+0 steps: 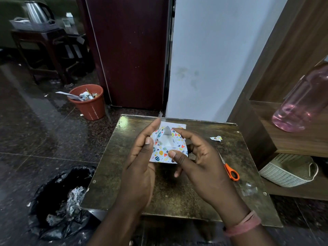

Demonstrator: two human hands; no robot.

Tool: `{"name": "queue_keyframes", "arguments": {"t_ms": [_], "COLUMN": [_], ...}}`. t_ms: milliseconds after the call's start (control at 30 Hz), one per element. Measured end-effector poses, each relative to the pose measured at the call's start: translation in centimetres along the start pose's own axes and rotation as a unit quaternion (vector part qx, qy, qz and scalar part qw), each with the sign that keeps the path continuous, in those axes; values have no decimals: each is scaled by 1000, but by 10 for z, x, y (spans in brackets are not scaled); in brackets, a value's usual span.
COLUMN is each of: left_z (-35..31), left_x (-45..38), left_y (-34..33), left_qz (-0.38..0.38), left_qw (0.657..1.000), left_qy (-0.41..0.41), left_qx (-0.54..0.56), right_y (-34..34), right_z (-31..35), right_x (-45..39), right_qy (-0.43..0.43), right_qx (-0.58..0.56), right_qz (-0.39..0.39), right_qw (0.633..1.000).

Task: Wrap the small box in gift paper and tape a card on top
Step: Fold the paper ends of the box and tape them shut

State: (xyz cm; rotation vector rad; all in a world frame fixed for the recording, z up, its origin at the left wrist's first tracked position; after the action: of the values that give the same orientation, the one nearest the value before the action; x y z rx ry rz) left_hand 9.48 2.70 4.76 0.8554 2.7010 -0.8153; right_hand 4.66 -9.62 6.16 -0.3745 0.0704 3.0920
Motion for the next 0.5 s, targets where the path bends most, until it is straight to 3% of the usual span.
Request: {"name": "queue_keyframes", "arguments": {"t_ms": [500], "left_z": [0], "left_x": [1], "left_y": [7], "left_qz": [-28], "left_qw": [1000], "left_qy": [11], "left_qx": [-5], "right_y": [-6], "right_z": [2], "right_x": [1], "right_qy": [-16], "right_qx": [-34], "right_qz": [-10], "right_qw": [999]}}
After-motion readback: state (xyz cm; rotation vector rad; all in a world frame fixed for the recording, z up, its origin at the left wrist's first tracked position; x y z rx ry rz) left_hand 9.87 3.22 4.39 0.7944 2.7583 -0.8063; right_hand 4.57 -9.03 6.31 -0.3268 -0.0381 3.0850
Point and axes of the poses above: each hand's wrist, its own x-axis away from the middle knuckle, its own y-axis out of the back of the hand, z = x × y, the point moved 10 cm from there along -x, towards the middle knuckle, and after that the axes turned 12 degrees about z, right-handed, at the moved point
